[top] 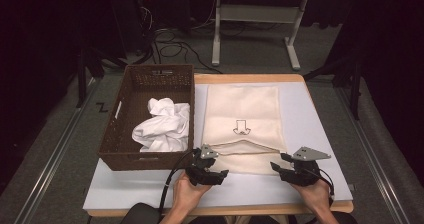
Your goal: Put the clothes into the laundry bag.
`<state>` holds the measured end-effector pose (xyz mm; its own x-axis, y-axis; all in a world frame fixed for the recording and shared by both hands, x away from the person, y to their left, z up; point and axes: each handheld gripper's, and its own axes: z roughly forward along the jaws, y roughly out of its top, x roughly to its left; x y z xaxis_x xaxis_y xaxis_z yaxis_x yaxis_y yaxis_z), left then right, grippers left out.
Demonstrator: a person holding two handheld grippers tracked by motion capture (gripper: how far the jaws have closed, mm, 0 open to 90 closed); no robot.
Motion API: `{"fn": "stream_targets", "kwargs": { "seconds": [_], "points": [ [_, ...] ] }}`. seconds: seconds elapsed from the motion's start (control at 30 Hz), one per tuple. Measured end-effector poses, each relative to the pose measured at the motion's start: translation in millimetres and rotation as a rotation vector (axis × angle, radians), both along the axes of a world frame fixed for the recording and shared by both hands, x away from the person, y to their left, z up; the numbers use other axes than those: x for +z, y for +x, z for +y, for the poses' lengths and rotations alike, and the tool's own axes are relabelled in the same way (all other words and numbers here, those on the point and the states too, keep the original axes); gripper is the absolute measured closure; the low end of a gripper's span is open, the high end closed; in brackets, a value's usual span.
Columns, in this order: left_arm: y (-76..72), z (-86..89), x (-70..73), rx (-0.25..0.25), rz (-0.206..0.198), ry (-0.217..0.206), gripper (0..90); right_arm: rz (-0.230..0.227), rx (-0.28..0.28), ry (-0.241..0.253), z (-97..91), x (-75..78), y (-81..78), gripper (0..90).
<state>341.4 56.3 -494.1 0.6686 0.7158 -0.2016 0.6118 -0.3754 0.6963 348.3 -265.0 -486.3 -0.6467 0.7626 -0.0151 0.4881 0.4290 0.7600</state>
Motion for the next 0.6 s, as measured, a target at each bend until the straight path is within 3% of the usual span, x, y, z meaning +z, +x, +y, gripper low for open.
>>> {"fn": "stream_targets", "kwargs": {
  "seconds": [0.6],
  "points": [
    [-1.6,-0.9,3.3,-0.008,-0.011,-0.003,38.1,0.002,-0.020,0.019,-3.3,-0.6,-0.7,48.0]
  ]
}}
